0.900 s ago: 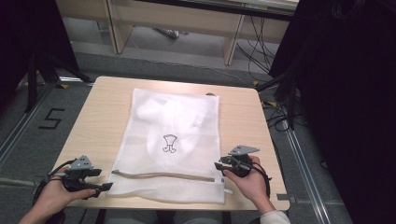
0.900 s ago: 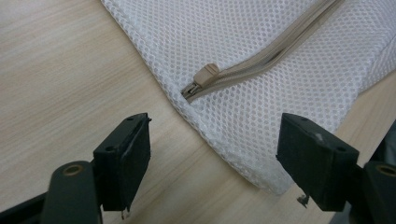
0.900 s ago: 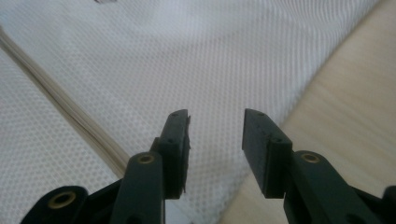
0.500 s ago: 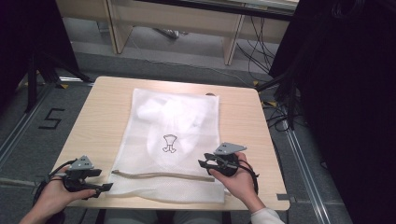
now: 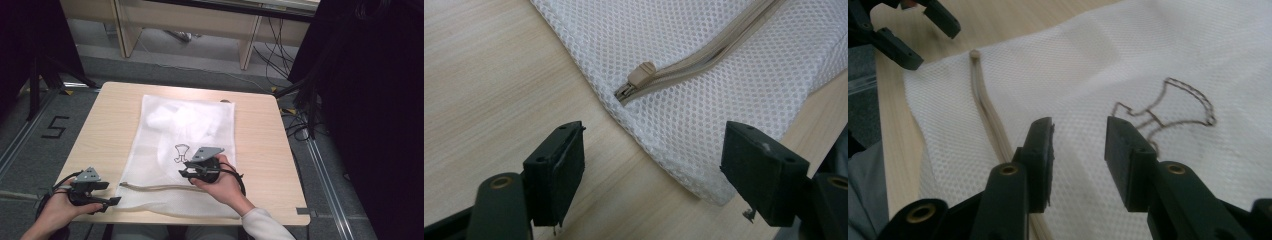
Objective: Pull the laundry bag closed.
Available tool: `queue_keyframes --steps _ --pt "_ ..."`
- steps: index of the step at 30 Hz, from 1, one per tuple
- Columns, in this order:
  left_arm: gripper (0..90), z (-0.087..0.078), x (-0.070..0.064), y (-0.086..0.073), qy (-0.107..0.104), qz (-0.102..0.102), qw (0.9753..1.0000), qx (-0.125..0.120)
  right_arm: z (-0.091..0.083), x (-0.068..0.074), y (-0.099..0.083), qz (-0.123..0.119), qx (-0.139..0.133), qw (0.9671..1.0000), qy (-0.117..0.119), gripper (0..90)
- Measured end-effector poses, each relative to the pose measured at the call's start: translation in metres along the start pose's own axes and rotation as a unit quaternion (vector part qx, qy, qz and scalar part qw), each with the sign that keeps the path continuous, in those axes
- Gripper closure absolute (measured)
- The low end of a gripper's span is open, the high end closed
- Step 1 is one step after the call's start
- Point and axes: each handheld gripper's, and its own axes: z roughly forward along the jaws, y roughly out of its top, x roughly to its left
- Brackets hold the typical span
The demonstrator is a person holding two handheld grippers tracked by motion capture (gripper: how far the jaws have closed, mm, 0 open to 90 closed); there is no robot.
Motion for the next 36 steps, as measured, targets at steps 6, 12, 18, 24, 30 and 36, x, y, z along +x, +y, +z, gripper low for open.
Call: queue_keyframes --steps 6,12,18,24,30,36 --pt "24.9 0.0 0.001 0.0 -0.009 0.0 0.9999 0.007 0.027 0.014 0.019 -0.021 0.017 0.9991 0.034 65.5" --pt "25.0 -0.002 0.001 0.001 -0.004 0.011 0.9999 0.008 0.053 0.028 0.034 -0.042 0.037 0.9967 0.058 67.2" --pt "25.0 -0.002 0.001 0.001 -0.006 0.01 0.9999 0.007 0.077 0.043 0.048 -0.054 0.048 0.9935 0.088 69.0" --pt "25.1 -0.002 0.001 0.001 -0.007 0.011 0.9999 0.008 0.092 0.05 0.057 -0.059 0.062 0.9912 0.101 68.8" --pt "25.1 -0.001 0.001 0.001 -0.011 0.009 0.9999 0.007 0.105 0.054 0.061 -0.054 0.073 0.9899 0.11 68.6" --pt "25.2 -0.001 0.002 0.001 -0.01 0.01 0.9999 0.009 0.116 0.056 0.064 -0.061 0.083 0.9882 0.114 69.5"
